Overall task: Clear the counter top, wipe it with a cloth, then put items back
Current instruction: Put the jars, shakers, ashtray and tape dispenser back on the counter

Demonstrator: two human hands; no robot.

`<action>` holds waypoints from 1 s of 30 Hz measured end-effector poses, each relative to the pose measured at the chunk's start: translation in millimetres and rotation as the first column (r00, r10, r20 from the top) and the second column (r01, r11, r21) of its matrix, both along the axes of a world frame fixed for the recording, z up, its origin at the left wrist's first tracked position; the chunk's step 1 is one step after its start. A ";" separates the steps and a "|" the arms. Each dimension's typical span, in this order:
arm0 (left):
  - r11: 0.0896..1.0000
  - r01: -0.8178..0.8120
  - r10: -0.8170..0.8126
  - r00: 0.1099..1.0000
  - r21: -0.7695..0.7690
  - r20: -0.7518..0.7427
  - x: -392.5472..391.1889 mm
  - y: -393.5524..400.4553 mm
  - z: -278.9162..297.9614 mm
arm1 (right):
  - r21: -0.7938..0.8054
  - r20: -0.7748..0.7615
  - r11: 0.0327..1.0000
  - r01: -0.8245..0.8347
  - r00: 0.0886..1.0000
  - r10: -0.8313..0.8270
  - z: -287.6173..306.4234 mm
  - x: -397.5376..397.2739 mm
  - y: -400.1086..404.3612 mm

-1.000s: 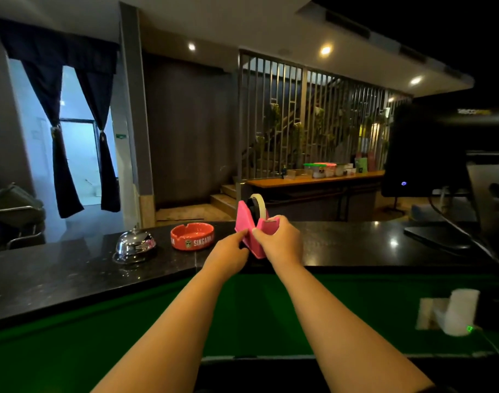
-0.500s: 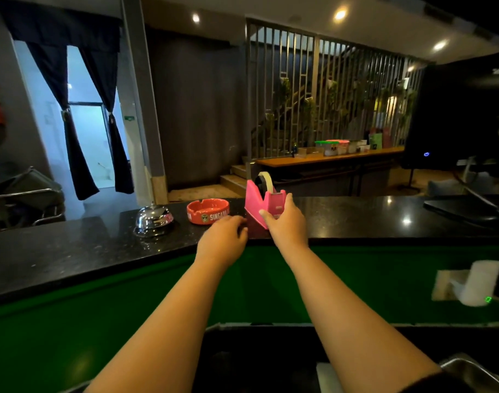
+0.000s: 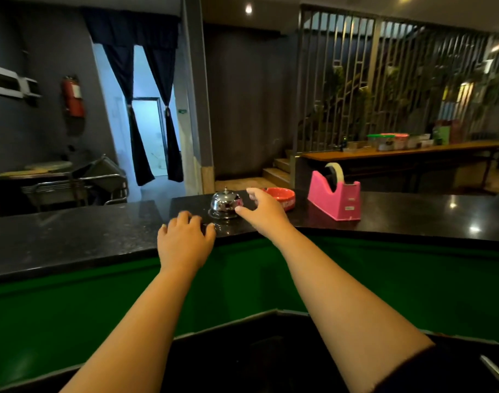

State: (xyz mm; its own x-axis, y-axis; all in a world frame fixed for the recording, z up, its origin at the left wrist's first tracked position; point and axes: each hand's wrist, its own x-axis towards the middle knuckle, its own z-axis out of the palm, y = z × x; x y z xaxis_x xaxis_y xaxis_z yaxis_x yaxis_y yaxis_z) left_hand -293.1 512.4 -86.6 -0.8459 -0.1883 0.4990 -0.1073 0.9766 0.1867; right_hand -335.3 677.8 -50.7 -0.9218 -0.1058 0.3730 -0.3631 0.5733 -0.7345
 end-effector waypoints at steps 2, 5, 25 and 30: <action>0.999 -0.012 0.015 0.997 -0.041 0.074 -3.3 -5.5 -4.5 | 0.023 0.057 0.999 -0.038 0.998 0.036 8.9 -13.3 -13.1; 0.998 -0.016 0.020 0.998 -0.054 0.066 -6.5 -2.2 -7.8 | 0.068 0.097 0.997 -0.036 0.995 0.029 14.5 -32.1 -28.0; 0.989 0.084 -0.108 0.973 0.120 0.205 -5.8 13.9 12.8 | 0.014 -0.031 0.990 0.141 0.990 -0.141 7.4 30.2 29.1; 0.914 0.314 -0.335 0.941 0.256 0.043 2.2 95.6 18.4 | 0.034 -0.060 0.965 0.260 0.964 -0.258 10.6 66.0 102.1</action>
